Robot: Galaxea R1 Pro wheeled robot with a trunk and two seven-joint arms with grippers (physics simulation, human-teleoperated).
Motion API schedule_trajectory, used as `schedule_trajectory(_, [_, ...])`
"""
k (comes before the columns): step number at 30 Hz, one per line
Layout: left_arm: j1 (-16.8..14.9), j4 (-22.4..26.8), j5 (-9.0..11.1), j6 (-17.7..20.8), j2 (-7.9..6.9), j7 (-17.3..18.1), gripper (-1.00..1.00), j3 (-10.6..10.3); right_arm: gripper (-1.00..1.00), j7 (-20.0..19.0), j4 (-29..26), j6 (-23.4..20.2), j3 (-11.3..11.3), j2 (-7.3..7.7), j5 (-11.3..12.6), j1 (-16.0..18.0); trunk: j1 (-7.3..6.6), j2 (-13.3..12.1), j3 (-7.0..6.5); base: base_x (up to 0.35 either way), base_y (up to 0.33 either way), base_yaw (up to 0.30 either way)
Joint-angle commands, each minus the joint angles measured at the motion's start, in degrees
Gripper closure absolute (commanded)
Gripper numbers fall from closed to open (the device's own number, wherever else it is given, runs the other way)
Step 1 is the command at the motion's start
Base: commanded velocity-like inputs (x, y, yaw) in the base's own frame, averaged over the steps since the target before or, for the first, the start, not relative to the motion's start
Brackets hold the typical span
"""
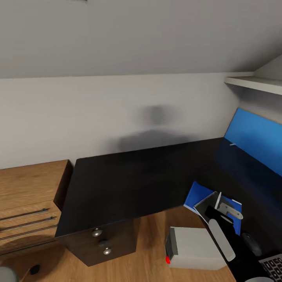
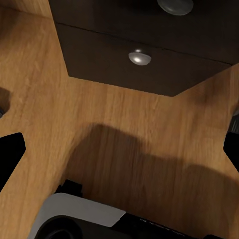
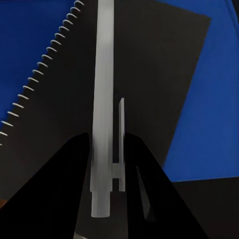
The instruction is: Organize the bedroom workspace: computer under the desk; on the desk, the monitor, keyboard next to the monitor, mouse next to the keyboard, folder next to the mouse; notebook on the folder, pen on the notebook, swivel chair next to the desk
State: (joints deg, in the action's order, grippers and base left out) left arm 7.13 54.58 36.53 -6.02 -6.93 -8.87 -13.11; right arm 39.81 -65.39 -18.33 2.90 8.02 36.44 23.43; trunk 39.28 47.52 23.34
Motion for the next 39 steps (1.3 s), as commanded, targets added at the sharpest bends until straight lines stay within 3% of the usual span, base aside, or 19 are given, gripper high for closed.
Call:
schedule_trajectory(1, [0.0, 0.1, 0.6, -0.3, -0.09, -0.5, -1.00, -0.3, 1.00, 0.4, -0.1, -0.3, 0.2, 0.07, 0.2, 0.0, 0.24, 0.5, 0.24, 0.000, 0.000, 0.000])
schedule_trajectory(28, [0.0, 0.0, 0.5, -0.3, -0.10, -0.1, -1.00, -0.5, 1.00, 0.4, -0.1, -0.3, 0.2, 0.09, 0.2, 0.0, 0.68, 1.3, 0.60, 0.044, 0.000, 0.000])
schedule_trajectory(29, [0.0, 0.0, 0.5, -0.3, -0.10, -0.1, -1.00, -0.5, -1.00, 0.4, -0.1, -0.3, 0.2, 0.11, 0.2, 0.0, 0.68, 1.3, 0.60, 0.007, 0.000, 0.000])
schedule_trajectory(34, [0.0, 0.0, 0.5, -0.3, -0.10, -0.1, -1.00, -0.5, -1.00, 0.4, -0.1, -0.3, 0.2, 0.15, 0.2, 0.0, 0.68, 1.3, 0.60, 0.002, 0.000, 0.000])
schedule_trajectory(39, [0.0, 0.0, 0.5, -0.3, -0.07, -0.2, -1.00, -0.5, -1.00, 0.4, -0.1, -0.3, 0.2, 0.15, 0.2, 0.0, -0.42, -0.7, -0.30, 0.000, 0.000, 0.000])
